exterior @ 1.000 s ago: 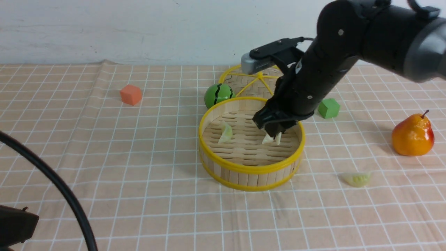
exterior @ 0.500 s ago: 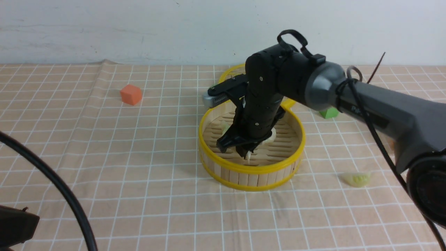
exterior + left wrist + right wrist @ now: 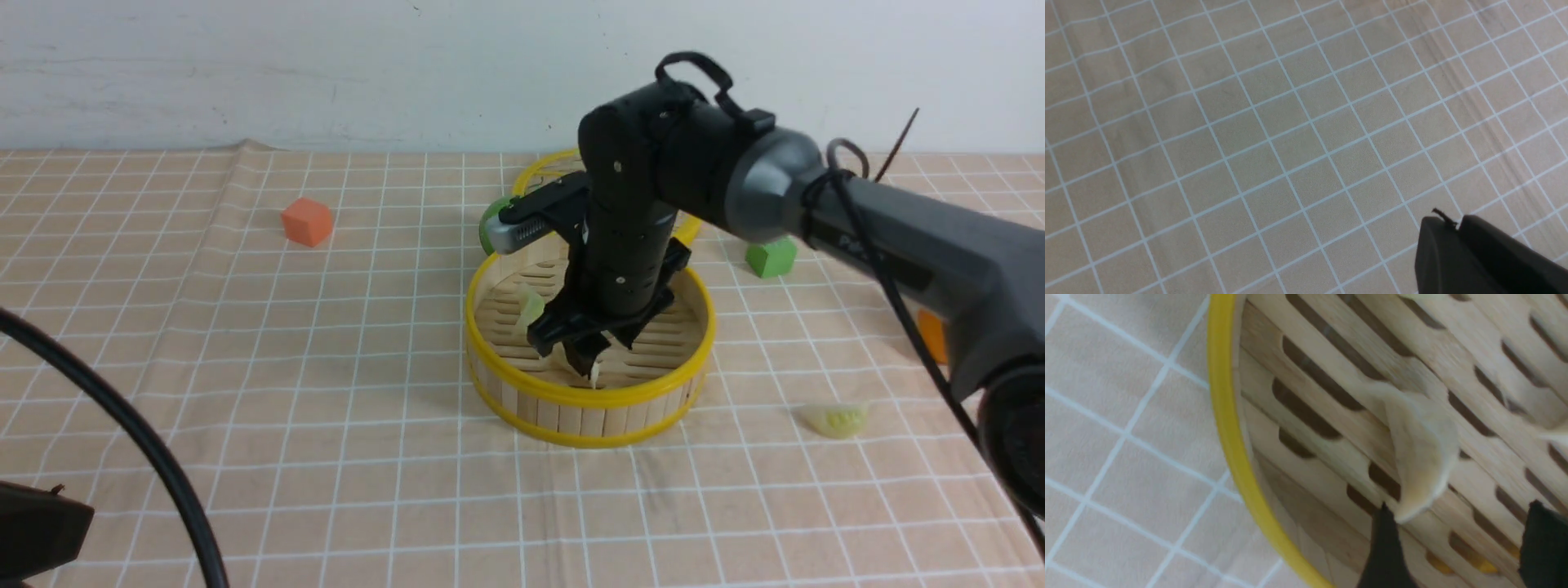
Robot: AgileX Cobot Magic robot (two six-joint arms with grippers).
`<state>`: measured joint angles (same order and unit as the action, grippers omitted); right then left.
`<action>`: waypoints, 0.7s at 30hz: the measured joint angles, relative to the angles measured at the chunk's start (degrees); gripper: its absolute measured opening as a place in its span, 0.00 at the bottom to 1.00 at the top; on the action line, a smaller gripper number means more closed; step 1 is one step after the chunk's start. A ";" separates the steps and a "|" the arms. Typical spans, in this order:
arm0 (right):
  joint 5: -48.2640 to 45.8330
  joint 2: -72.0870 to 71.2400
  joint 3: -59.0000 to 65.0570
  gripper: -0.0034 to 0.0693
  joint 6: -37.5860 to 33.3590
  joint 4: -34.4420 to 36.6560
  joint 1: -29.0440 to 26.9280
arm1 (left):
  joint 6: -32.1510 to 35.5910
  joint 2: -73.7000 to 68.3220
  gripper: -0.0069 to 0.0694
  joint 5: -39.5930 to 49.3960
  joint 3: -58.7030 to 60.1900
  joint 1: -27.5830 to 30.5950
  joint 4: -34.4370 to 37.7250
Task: Put the dumplings into the steamer on the table with the brown tablecloth.
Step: 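Place the dumpling in the bamboo steamer basket with the right gripper, then reach for and grasp a dumpling lying on the table beside the steamer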
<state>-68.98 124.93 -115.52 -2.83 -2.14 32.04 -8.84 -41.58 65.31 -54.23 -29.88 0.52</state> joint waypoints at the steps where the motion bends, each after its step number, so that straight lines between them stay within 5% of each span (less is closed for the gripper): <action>1: -0.59 -1.14 -0.05 0.70 -1.16 -0.15 -0.08 | 0.00 0.00 0.16 0.00 0.00 0.00 0.00; 8: -1.50 -10.82 2.19 0.74 -8.34 -0.22 -3.40 | 0.00 0.00 0.17 0.06 0.00 0.00 0.00; 14: -1.69 -16.94 12.89 0.73 -11.48 3.74 -13.88 | 0.00 0.05 0.18 0.00 0.00 0.00 0.20; 21: -0.21 -18.56 29.05 0.71 -25.39 9.78 -22.39 | 0.00 0.05 0.19 -0.36 0.02 0.00 0.36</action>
<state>-69.19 106.37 -86.48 -28.22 7.64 9.65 -8.84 -41.53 64.95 -54.21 -29.88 0.87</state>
